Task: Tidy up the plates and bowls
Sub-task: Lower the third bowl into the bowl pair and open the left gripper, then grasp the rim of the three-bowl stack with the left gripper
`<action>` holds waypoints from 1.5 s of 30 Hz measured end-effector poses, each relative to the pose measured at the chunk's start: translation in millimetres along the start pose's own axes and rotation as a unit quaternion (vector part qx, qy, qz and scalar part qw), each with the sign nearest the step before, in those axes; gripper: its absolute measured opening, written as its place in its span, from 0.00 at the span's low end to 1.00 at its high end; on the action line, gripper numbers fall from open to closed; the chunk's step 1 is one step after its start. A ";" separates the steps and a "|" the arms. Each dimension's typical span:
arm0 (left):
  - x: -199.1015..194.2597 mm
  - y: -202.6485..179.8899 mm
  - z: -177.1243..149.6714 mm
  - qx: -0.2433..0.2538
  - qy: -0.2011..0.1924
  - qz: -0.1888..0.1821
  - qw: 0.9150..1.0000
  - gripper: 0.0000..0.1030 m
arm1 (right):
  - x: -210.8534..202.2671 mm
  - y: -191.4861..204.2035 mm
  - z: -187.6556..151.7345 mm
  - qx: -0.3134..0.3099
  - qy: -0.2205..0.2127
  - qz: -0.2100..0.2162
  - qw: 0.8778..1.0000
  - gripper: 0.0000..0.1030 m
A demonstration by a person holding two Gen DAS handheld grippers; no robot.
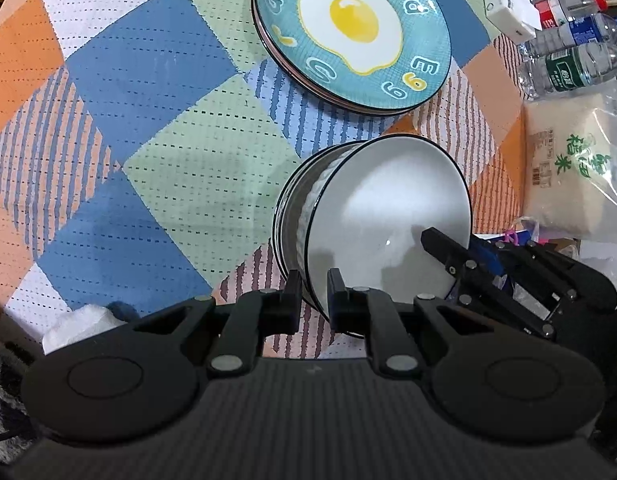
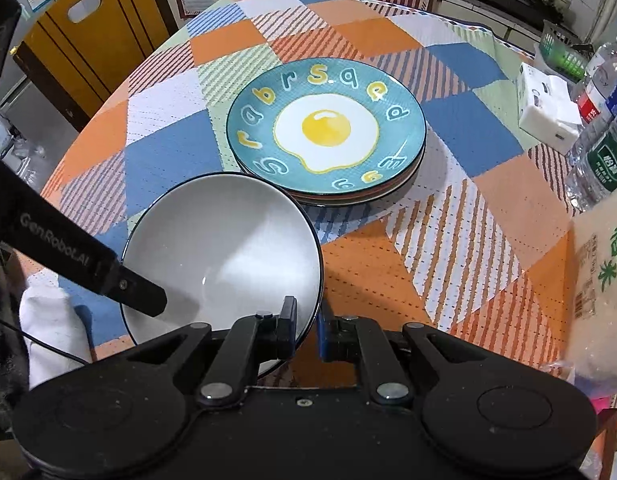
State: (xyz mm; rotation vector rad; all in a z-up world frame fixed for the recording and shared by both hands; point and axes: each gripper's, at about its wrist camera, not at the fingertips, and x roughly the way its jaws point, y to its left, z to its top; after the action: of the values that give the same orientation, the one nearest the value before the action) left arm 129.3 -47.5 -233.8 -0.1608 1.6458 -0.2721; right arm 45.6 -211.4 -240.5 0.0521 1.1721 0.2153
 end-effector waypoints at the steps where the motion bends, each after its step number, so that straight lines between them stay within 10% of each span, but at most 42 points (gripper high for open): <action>1: 0.0 1.1 0.5 -0.001 0.002 -0.002 1.000 0.11 | 0.2 1.4 -0.7 -0.005 -0.005 -0.004 1.000 0.13; 11: -8.1 12.8 1.8 -0.002 -0.001 -0.022 1.000 0.17 | -0.6 20.6 -17.8 -0.075 -0.047 -0.040 0.995 0.18; 19: -41.4 29.4 1.1 0.031 -0.015 -0.095 0.995 0.31 | -32.3 7.2 -30.2 -0.037 -0.074 0.015 0.996 0.18; 33: -25.7 41.4 7.3 0.165 -0.095 -0.109 0.976 0.57 | -13.9 2.5 -76.1 -0.018 -0.073 0.110 0.991 0.73; 45: 27.6 54.1 3.5 0.141 -0.096 -0.137 0.976 0.58 | 51.2 17.5 -86.8 -0.062 -0.108 0.094 0.988 0.74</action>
State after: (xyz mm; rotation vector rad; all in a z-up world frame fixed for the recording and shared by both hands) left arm 133.3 -3.1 -275.2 -0.1931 1.3748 -0.6758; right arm -17.7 -190.4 -318.1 0.0747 0.9350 0.4391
